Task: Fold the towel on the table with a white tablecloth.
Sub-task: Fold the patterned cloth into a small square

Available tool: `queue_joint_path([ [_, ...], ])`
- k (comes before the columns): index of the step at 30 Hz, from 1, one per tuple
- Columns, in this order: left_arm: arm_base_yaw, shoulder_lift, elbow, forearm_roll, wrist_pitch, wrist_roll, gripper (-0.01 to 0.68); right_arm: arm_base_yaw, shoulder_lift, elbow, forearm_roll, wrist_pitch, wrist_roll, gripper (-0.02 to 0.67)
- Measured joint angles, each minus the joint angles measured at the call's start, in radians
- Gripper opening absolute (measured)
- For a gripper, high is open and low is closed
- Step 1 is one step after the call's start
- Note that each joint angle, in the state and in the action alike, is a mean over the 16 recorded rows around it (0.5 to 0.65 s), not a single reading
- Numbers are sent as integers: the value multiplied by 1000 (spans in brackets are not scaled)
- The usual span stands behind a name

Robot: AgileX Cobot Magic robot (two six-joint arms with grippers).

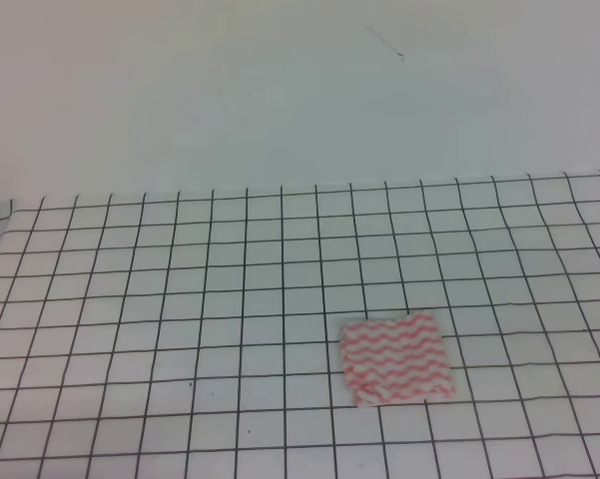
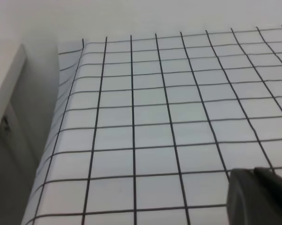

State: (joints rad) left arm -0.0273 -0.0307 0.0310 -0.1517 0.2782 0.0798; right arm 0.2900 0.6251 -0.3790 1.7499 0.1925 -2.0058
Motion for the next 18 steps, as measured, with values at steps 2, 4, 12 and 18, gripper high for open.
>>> queue_joint_path([
  [2,0,0,1,-5,17,-1,0,0,2,1,5,1,1,-1],
  [4,0,1,1,-11,29,-1,0,0,3,2,9,1,1,-1],
  [12,0,3,1,-30,32,-3,0,0,3,4,9,1,1,-1],
  [18,0,3,1,-30,32,-3,0,0,3,4,9,1,1,-1],
])
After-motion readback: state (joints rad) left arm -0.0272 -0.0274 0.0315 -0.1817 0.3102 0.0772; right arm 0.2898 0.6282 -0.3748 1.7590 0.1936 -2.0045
